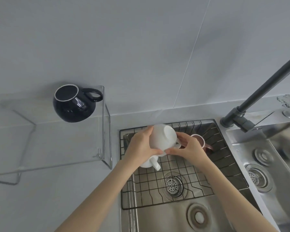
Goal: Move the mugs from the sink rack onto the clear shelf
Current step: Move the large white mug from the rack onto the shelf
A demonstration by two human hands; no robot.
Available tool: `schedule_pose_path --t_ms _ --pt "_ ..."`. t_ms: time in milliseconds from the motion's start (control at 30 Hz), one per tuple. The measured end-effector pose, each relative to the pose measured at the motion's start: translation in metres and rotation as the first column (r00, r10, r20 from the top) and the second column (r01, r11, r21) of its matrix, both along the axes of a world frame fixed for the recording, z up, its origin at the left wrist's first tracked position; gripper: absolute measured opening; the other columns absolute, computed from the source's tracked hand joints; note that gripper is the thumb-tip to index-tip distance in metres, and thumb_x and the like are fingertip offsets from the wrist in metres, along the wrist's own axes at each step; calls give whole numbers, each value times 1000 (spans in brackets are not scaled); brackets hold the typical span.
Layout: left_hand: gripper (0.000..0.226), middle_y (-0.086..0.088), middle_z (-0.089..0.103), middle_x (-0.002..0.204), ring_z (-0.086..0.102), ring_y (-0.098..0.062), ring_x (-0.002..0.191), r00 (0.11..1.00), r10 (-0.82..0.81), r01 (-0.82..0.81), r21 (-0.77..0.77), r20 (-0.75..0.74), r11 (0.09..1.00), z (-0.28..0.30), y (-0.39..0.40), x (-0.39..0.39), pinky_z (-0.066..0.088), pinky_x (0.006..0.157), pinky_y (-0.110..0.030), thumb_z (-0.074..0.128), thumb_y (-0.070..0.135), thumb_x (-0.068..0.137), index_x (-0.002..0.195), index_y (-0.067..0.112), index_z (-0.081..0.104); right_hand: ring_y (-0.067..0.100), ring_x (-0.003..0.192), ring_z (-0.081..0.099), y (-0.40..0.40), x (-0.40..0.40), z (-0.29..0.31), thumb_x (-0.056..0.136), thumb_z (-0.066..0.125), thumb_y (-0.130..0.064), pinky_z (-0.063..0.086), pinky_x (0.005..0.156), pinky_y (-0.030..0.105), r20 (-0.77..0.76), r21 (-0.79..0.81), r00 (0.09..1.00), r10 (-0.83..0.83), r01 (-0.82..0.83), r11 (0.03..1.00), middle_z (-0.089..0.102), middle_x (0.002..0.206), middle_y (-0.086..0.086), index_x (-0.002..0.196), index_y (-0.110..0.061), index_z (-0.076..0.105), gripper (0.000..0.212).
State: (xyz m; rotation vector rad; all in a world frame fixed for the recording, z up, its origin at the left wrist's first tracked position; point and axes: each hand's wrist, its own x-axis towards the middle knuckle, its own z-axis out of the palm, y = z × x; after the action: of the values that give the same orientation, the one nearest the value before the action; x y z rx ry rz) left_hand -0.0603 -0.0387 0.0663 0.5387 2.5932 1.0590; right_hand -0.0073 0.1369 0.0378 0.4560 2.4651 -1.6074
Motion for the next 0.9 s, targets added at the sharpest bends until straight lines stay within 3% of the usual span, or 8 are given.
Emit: schedule_pose_path --t_ms 100,200,300,400,533,600,733,900 --pt "80 -6 61 111 55 -23 100 990 48 -39 66 -129 997 37 -18 6 39 79 -28 83 34 51 118 8 47 9 106 61 -14 -4 46 54 87 -28 44 89 20 -107 36 993 53 -50 998 67 108 -8 108 -32 58 61" --pt "75 2 58 99 52 -19 89 967 129 -96 155 -219 983 74 -46 15 34 71 -22 83 34 51 114 10 50 8 106 61 -38 -9 89 53 87 -29 47 92 28 -202 72 973 114 -101 992 68 110 -9 112 -28 60 66" --pt "78 0 62 108 55 -19 98 939 217 -154 239 -266 959 101 -84 20 36 78 -18 84 30 51 118 10 50 9 107 60 -73 -17 125 52 87 -30 45 93 28 -274 127 943 188 -159 979 68 109 -11 112 -29 60 66" --pt "85 -2 64 116 56 -17 107 912 293 -216 273 -286 937 113 -121 21 38 86 -14 85 30 50 125 13 49 4 105 58 -108 -27 150 53 86 -31 42 86 12 -297 198 915 274 -222 955 65 109 -13 115 -28 59 68" --pt "76 24 56 88 56 -9 93 891 397 -304 358 -221 883 116 -168 24 40 78 -6 86 24 49 118 19 55 1 96 56 -158 -39 166 54 86 -30 34 71 -6 -278 282 887 369 -292 914 65 105 -11 118 -22 59 70" --pt "74 18 62 92 59 -12 96 891 419 -335 370 -175 867 109 -187 23 48 87 -19 87 25 47 115 23 57 6 95 57 -179 -43 166 53 86 -31 38 73 -2 -251 318 884 394 -309 896 67 103 -8 115 -21 61 68" --pt "63 0 69 90 62 -22 91 902 421 -369 331 -100 869 91 -214 17 52 86 -42 85 36 41 98 23 59 22 95 61 -207 -47 154 51 84 -36 50 87 37 -210 368 889 407 -314 875 71 97 4 102 -20 65 57" --pt "63 -10 69 102 61 -27 100 940 342 -322 326 -2 889 76 -232 11 51 91 -39 81 42 38 95 26 60 21 86 60 -223 -46 134 49 80 -46 51 78 38 -151 414 916 372 -283 865 70 90 0 94 -22 66 53"
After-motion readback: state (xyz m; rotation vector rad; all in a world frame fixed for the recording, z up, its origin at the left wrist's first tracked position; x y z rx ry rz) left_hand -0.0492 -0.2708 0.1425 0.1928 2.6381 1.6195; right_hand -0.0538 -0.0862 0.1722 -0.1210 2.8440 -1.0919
